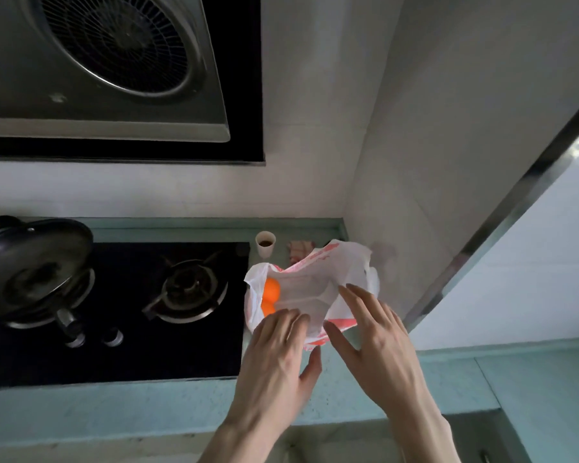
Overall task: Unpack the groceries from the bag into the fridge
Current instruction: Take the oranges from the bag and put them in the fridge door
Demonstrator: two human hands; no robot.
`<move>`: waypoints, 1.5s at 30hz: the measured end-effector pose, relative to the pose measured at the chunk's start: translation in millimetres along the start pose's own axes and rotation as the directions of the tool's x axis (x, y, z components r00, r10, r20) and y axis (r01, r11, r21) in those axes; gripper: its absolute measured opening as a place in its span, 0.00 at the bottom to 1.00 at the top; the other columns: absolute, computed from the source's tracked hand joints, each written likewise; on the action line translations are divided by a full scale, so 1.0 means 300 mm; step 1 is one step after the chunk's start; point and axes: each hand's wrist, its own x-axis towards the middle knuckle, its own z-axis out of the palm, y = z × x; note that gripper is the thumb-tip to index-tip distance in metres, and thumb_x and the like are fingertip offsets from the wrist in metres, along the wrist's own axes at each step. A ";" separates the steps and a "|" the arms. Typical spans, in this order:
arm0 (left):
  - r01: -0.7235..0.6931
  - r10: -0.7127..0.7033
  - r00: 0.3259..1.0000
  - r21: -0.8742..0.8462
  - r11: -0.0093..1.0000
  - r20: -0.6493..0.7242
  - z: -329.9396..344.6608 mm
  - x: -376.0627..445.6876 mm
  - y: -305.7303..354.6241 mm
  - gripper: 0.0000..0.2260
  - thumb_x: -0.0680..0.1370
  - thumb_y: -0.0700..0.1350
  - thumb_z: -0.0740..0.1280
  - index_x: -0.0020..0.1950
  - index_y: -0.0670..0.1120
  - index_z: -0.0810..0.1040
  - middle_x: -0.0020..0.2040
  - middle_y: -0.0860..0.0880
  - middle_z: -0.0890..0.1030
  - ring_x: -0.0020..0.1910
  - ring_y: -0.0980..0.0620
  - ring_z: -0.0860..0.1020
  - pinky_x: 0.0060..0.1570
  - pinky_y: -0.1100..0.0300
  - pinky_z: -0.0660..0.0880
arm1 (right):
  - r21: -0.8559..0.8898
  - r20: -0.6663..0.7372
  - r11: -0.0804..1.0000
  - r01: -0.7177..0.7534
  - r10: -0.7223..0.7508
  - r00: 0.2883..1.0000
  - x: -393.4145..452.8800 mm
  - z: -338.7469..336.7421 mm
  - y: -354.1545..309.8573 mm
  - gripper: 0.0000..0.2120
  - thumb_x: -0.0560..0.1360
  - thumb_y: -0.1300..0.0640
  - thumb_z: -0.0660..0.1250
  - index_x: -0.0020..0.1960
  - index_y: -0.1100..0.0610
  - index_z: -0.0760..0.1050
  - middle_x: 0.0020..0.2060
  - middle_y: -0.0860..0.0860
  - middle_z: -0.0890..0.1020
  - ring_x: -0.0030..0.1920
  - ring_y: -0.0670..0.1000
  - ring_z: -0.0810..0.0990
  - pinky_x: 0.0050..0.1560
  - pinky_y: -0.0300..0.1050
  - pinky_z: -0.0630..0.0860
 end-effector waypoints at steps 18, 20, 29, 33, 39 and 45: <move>0.211 -0.412 0.826 0.468 0.859 0.384 0.341 0.322 -0.180 0.17 0.85 0.51 0.56 0.67 0.43 0.73 0.65 0.42 0.76 0.67 0.43 0.74 0.65 0.50 0.71 | -0.012 0.488 0.990 0.141 -0.117 0.865 0.396 0.286 0.156 0.24 0.79 0.47 0.69 0.72 0.52 0.69 0.65 0.50 0.79 0.61 0.53 0.82 0.61 0.47 0.80; 0.227 -0.471 0.780 0.516 0.826 0.411 0.377 0.335 -0.224 0.17 0.85 0.50 0.57 0.69 0.43 0.73 0.67 0.42 0.74 0.69 0.42 0.72 0.66 0.49 0.69 | -0.031 0.551 0.991 0.132 -0.094 0.829 0.419 0.315 0.162 0.24 0.80 0.46 0.68 0.73 0.52 0.68 0.66 0.51 0.78 0.63 0.53 0.81 0.63 0.49 0.79; 0.301 -0.637 0.647 0.627 0.718 0.419 0.544 0.376 -0.338 0.16 0.82 0.43 0.66 0.69 0.42 0.73 0.68 0.42 0.74 0.70 0.41 0.71 0.67 0.49 0.68 | -0.016 0.645 0.994 0.108 -0.073 0.761 0.473 0.395 0.178 0.21 0.81 0.48 0.67 0.71 0.53 0.69 0.64 0.53 0.78 0.64 0.55 0.79 0.64 0.50 0.76; 0.364 -0.699 0.587 0.638 0.679 0.409 0.592 0.382 -0.387 0.18 0.77 0.50 0.73 0.65 0.47 0.78 0.65 0.46 0.77 0.66 0.45 0.74 0.67 0.51 0.70 | -0.011 0.637 0.994 0.112 -0.079 0.767 0.489 0.406 0.197 0.21 0.81 0.48 0.67 0.71 0.54 0.70 0.64 0.53 0.78 0.64 0.55 0.79 0.64 0.51 0.76; 0.285 -0.684 0.618 0.701 0.653 0.387 0.621 0.375 -0.432 0.33 0.78 0.48 0.72 0.78 0.40 0.62 0.73 0.38 0.69 0.71 0.40 0.71 0.73 0.46 0.68 | -0.010 0.616 0.993 0.115 -0.084 0.783 0.506 0.421 0.225 0.20 0.81 0.48 0.67 0.69 0.54 0.71 0.63 0.53 0.79 0.62 0.56 0.80 0.62 0.52 0.78; 0.261 -0.630 0.683 0.682 0.684 0.370 0.647 0.368 -0.465 0.25 0.78 0.40 0.70 0.74 0.42 0.68 0.69 0.38 0.75 0.66 0.37 0.76 0.67 0.44 0.74 | -0.003 0.635 0.995 0.102 -0.077 0.768 0.521 0.434 0.259 0.20 0.80 0.50 0.67 0.70 0.55 0.71 0.64 0.53 0.79 0.62 0.58 0.80 0.60 0.54 0.79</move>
